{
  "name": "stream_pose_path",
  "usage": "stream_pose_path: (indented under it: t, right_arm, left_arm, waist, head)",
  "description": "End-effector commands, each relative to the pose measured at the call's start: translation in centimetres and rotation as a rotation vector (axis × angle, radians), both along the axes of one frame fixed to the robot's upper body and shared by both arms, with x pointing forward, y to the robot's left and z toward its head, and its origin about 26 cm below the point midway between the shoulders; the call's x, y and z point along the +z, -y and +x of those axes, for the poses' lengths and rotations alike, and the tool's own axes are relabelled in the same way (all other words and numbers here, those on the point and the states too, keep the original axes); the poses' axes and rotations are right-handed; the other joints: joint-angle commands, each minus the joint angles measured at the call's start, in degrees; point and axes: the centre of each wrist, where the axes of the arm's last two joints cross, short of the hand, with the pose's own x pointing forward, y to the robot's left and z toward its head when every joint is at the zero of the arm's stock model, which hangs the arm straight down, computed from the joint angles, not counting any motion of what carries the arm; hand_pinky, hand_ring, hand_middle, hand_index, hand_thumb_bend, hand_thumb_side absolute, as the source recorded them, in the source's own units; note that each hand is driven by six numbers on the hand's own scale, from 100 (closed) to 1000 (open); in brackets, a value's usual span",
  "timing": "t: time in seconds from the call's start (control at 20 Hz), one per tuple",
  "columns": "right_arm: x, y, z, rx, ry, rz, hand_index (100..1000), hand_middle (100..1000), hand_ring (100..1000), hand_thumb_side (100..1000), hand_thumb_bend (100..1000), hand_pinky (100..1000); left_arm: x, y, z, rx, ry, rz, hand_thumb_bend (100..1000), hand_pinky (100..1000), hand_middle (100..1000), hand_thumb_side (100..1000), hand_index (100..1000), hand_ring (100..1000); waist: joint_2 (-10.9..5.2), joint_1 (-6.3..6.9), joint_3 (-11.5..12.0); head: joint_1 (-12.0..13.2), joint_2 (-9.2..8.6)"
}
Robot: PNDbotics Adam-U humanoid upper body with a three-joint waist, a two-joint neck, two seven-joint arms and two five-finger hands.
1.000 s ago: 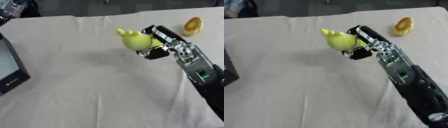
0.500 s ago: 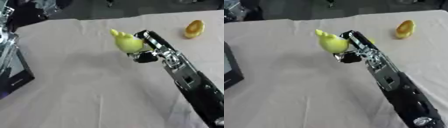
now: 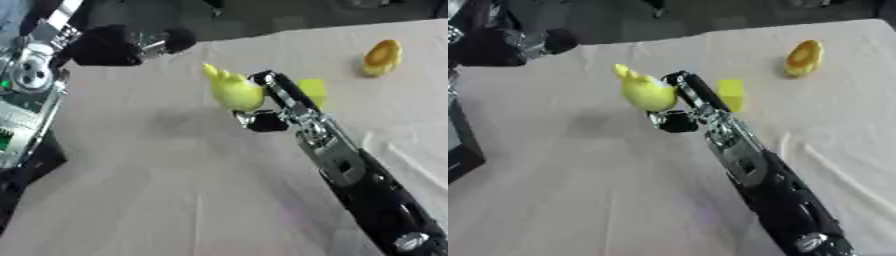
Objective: Pick up the objects with one hand, pass them to the other hand, and then place them into the box on the other side of the table.
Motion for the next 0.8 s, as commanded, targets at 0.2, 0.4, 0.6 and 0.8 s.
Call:
stream_pose_path:
  t: [0.2, 0.4, 0.6, 0.8]
  right_arm:
    - [0.4, -0.9, 0.3, -0.011, 0.035, 0.039, 559, 463, 670, 100, 143, 795]
    - [-0.1, -1.1, 0.4, -0.024, 0.040, 0.052, 558, 463, 669, 100, 139, 794]
    - [-0.1, -1.4, 0.4, -0.027, 0.048, 0.061, 557, 462, 666, 100, 136, 793]
    - [-0.1, -1.6, 0.4, -0.036, 0.056, 0.063, 557, 462, 666, 100, 136, 793]
  left_arm:
    - [0.6, 2.0, 0.2, -0.023, 0.036, 0.151, 807, 837, 852, 532, 877, 831]
    - [0.8, 3.0, 0.7, -0.018, 0.059, 0.294, 779, 838, 848, 532, 875, 833]
    - [0.6, 4.1, 1.2, -0.033, 0.042, 0.375, 756, 837, 843, 539, 871, 832]
    - [0.1, 4.8, 2.0, -0.028, 0.019, 0.464, 722, 839, 843, 528, 870, 834]
  waist:
    - [-1.85, 1.11, 0.6]
    - [-1.89, 1.42, 1.0]
    - [-1.84, 1.57, 1.1]
    - [-1.73, 1.73, 1.1]
  head:
    - [-1.3, 0.31]
    - [-1.8, 0.31]
    - [-1.9, 0.31]
    - [-1.9, 0.31]
